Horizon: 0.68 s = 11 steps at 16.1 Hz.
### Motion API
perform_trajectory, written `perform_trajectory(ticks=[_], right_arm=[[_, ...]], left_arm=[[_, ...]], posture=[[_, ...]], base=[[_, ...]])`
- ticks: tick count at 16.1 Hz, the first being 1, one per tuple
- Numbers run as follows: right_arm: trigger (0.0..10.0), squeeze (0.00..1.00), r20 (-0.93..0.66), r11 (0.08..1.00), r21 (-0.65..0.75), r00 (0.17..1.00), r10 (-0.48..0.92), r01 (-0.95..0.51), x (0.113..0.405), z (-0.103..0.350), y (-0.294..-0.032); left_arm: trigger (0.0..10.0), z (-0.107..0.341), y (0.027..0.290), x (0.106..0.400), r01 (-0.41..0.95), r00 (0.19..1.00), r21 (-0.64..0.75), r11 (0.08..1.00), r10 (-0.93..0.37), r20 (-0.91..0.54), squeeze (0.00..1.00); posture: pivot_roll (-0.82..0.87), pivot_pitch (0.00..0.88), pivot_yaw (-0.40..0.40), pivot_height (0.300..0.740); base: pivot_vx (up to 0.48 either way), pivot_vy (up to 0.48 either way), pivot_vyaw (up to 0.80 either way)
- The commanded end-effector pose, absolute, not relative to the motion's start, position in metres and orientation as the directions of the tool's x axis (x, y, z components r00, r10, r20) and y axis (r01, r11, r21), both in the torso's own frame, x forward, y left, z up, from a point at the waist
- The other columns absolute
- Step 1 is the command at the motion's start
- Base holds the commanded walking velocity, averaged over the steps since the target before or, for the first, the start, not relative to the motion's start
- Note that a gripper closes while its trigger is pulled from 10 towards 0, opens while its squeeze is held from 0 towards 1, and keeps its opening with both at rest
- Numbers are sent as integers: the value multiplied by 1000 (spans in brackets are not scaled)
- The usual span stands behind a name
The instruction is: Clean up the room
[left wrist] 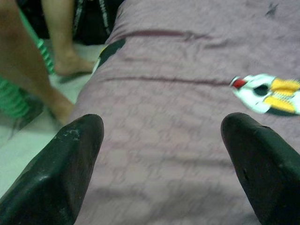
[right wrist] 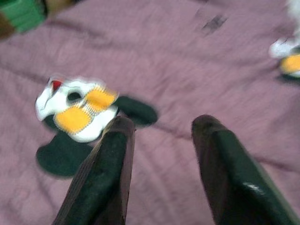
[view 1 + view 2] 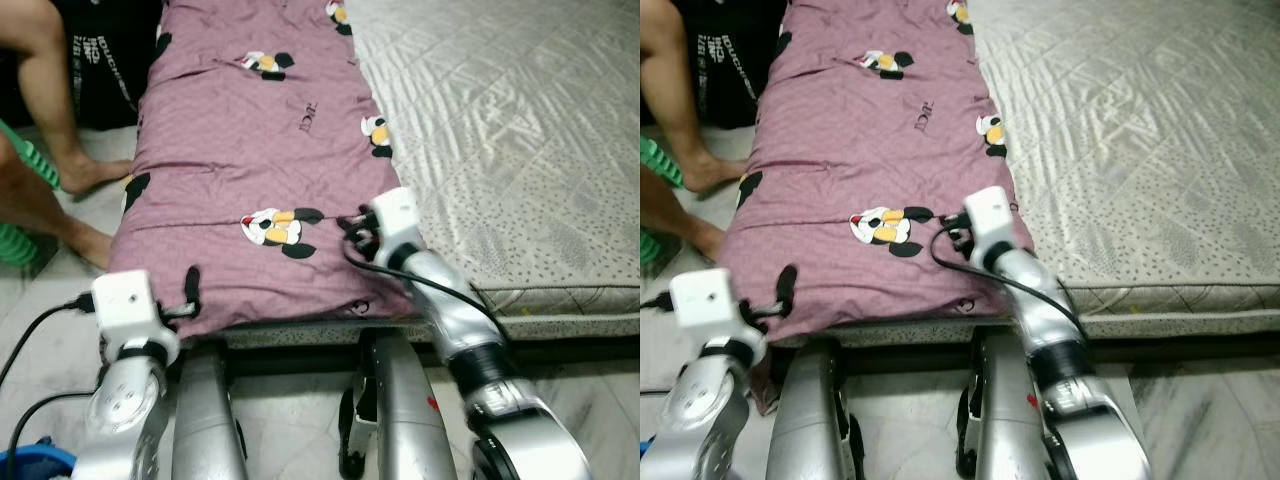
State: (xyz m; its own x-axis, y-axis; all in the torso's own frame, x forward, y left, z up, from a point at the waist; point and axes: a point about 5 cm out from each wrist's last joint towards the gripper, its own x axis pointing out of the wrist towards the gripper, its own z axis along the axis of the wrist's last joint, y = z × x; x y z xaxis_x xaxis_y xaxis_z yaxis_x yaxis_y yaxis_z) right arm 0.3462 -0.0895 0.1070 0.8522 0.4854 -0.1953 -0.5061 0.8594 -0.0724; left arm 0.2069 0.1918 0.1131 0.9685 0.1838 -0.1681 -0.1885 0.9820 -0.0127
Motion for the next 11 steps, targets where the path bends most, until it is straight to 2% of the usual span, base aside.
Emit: perform_trajectory(ticks=[1, 4, 6, 7, 8, 9, 11], right_arm=[[10000, 1000, -305, 863, -78, 836, 456, -499, 344, 85, -81], [10000, 1000, -458, 914, 1, 812, 361, -406, 341, 61, -72], [10000, 1000, -522, 952, 61, 803, 287, -300, 341, 51, -83], [10000, 1000, -548, 970, 56, 805, 229, -238, 341, 47, -98], [10000, 1000, -583, 989, 55, 800, 141, -134, 341, 42, -125], [10000, 1000, -590, 993, 51, 799, 118, -110, 341, 41, -131], [10000, 1000, -616, 998, 69, 787, 37, 7, 331, 32, -173]], left_arm=[[10000, 117, 193, 201, -193, 968, -12, 981, 188, -168, 0], [10000, 118, 191, 194, -194, 965, -5, 981, 190, -179, 0], [10000, 119, 192, 193, -197, 965, -1, 980, 193, -180, 0], [10000, 120, 194, 194, -201, 964, 2, 980, 198, -180, 0], [10000, 119, 196, 195, -202, 963, 4, 979, 199, -181, 0], [10000, 119, 196, 196, -202, 963, 4, 979, 199, -182, 0], [10000, 116, 191, 201, -184, 966, -7, 983, 180, -184, 0]], posture=[[158, 195, -47, 538], [191, 217, -44, 538], [195, 216, -44, 538], [195, 216, -44, 538], [171, 206, -37, 538], [171, 206, -37, 538], [129, 186, -33, 538]], base=[[0, 0, 0], [0, 0, 0], [0, 0, 0], [0, 0, 0], [0, 0, 0], [0, 0, 0], [0, 0, 0]])
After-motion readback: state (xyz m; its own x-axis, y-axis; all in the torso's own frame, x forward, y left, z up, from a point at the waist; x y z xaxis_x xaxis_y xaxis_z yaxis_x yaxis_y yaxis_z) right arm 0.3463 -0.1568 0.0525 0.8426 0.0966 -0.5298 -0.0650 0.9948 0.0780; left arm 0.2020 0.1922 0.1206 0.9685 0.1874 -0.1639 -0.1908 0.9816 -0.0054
